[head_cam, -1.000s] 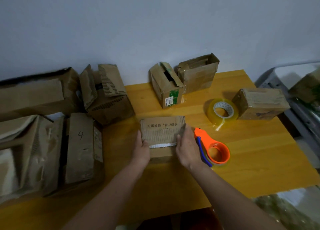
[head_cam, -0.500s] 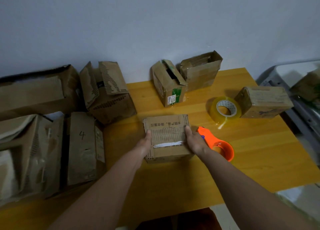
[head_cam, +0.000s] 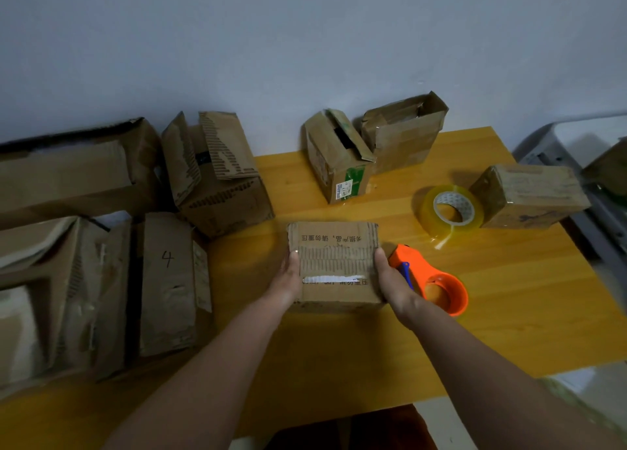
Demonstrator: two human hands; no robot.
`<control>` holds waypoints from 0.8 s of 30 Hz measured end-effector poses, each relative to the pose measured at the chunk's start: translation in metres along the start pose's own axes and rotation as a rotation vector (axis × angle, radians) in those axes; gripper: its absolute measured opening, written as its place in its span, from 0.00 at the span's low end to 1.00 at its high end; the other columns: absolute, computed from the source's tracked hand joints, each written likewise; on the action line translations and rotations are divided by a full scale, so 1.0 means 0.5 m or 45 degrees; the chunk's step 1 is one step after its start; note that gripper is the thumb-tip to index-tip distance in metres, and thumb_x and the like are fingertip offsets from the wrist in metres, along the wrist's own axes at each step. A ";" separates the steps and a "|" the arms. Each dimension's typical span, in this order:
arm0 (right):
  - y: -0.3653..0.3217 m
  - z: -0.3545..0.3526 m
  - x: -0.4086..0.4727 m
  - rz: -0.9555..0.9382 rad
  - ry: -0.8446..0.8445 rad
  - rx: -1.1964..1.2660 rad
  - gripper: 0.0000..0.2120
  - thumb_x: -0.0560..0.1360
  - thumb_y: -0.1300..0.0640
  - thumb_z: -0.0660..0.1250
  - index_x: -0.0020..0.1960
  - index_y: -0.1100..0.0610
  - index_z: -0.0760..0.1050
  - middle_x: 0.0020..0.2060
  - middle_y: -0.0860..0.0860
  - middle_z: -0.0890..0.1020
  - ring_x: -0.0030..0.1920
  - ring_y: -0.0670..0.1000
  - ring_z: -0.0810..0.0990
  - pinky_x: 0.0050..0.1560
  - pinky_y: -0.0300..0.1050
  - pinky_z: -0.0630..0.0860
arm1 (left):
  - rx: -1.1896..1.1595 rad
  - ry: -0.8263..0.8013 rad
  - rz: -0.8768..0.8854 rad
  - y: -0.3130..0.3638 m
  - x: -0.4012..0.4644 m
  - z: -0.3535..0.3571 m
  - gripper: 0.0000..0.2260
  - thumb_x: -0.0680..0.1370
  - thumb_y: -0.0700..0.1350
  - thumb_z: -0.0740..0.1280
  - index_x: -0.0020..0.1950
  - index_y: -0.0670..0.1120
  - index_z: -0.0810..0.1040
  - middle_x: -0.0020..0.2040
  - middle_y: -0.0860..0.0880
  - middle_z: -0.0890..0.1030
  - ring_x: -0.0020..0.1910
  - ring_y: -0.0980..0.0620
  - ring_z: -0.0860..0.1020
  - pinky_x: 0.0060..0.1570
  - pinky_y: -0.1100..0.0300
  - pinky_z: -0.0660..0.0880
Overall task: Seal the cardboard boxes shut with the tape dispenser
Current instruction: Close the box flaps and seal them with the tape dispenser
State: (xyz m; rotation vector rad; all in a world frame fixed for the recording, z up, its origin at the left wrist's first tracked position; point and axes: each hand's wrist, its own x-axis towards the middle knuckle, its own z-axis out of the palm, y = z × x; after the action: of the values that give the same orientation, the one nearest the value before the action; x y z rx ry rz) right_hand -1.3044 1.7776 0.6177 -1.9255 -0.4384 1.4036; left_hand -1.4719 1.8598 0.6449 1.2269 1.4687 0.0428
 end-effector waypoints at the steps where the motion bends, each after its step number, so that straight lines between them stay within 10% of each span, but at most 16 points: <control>1: 0.004 -0.002 -0.006 0.011 -0.026 0.033 0.27 0.81 0.39 0.46 0.66 0.54 0.73 0.61 0.54 0.78 0.62 0.53 0.75 0.67 0.48 0.68 | 0.083 -0.049 -0.057 0.001 0.002 -0.008 0.26 0.82 0.61 0.41 0.77 0.54 0.58 0.75 0.45 0.64 0.74 0.42 0.62 0.71 0.47 0.58; 4: 0.009 -0.014 -0.020 -0.089 0.064 0.085 0.26 0.82 0.42 0.49 0.70 0.56 0.69 0.68 0.54 0.74 0.68 0.52 0.71 0.68 0.43 0.64 | 0.297 0.011 -0.032 -0.009 0.005 -0.023 0.31 0.80 0.64 0.41 0.79 0.50 0.54 0.79 0.44 0.55 0.77 0.42 0.54 0.75 0.44 0.52; 7: 0.005 -0.008 -0.054 -0.625 0.519 -0.392 0.24 0.83 0.47 0.49 0.74 0.58 0.60 0.73 0.55 0.65 0.73 0.51 0.61 0.70 0.40 0.56 | 0.796 0.317 0.481 -0.056 -0.010 -0.017 0.30 0.81 0.59 0.46 0.77 0.50 0.34 0.78 0.49 0.34 0.76 0.51 0.35 0.74 0.52 0.39; 10: 0.002 0.045 -0.087 -1.142 0.286 -1.148 0.27 0.81 0.44 0.47 0.77 0.56 0.57 0.76 0.50 0.58 0.76 0.49 0.54 0.75 0.43 0.52 | 1.331 0.273 0.936 -0.086 -0.019 -0.008 0.32 0.80 0.61 0.42 0.76 0.48 0.31 0.76 0.49 0.30 0.74 0.53 0.29 0.73 0.55 0.32; 15: 0.005 0.088 -0.072 -0.958 0.100 -1.746 0.39 0.74 0.34 0.30 0.78 0.56 0.40 0.77 0.50 0.39 0.76 0.48 0.35 0.75 0.45 0.34 | 1.681 0.229 0.788 -0.065 -0.011 -0.004 0.42 0.76 0.68 0.47 0.75 0.42 0.31 0.74 0.43 0.28 0.74 0.48 0.29 0.70 0.54 0.29; 24: 0.022 0.031 -0.077 -0.763 0.381 -1.654 0.38 0.75 0.33 0.32 0.76 0.58 0.40 0.75 0.53 0.36 0.75 0.51 0.33 0.76 0.46 0.37 | 1.223 0.143 0.602 -0.062 -0.020 0.008 0.51 0.72 0.70 0.60 0.76 0.45 0.30 0.71 0.50 0.22 0.72 0.50 0.26 0.74 0.49 0.49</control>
State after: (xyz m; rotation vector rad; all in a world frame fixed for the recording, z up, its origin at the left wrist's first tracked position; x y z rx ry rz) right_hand -1.3338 1.7510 0.6340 -2.4959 -1.9051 0.3330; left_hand -1.4907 1.8368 0.6313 2.3645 1.2739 -0.3147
